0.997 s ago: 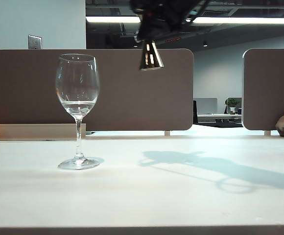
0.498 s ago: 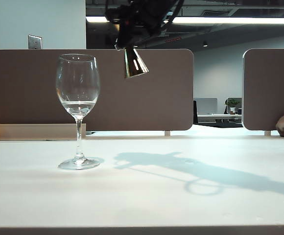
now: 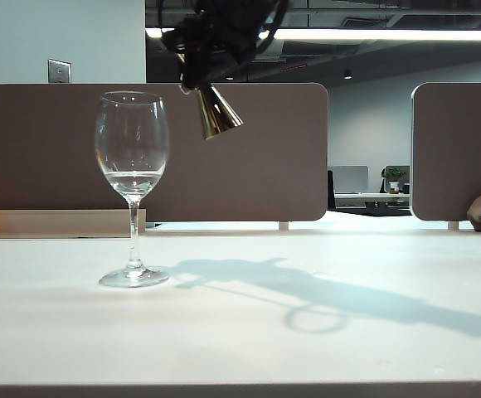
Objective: Pick up the jigger and pour the water inside into the glass.
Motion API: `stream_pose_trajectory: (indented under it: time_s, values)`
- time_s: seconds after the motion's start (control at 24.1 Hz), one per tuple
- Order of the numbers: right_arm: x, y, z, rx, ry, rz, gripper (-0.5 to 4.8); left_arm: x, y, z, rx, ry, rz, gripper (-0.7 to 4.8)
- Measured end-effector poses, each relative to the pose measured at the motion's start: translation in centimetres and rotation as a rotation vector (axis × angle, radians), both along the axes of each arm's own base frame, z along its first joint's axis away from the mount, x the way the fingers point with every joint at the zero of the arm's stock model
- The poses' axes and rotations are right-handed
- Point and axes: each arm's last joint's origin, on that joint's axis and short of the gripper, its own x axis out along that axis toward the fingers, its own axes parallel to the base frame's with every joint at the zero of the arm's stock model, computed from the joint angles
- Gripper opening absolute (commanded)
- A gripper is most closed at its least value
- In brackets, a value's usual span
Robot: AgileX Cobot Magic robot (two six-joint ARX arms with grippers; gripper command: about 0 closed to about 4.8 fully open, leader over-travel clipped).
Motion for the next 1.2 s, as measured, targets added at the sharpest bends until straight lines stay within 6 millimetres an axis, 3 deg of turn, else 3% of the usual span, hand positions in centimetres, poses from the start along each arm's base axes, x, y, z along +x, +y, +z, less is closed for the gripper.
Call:
stream_pose_trajectory:
  time_s: [0.5,1.2]
  values:
    - [0.32,0.44,-0.58,-0.199,-0.123,0.033,-0.01,0.0,0.0,0.0,0.0,0.0,0.0,-0.05]
    - [0.06,0.83,-0.47,-0.3,-0.212,0.104,-0.01,0.0,0.0,0.0,0.0,0.0,0.0,-0.05]
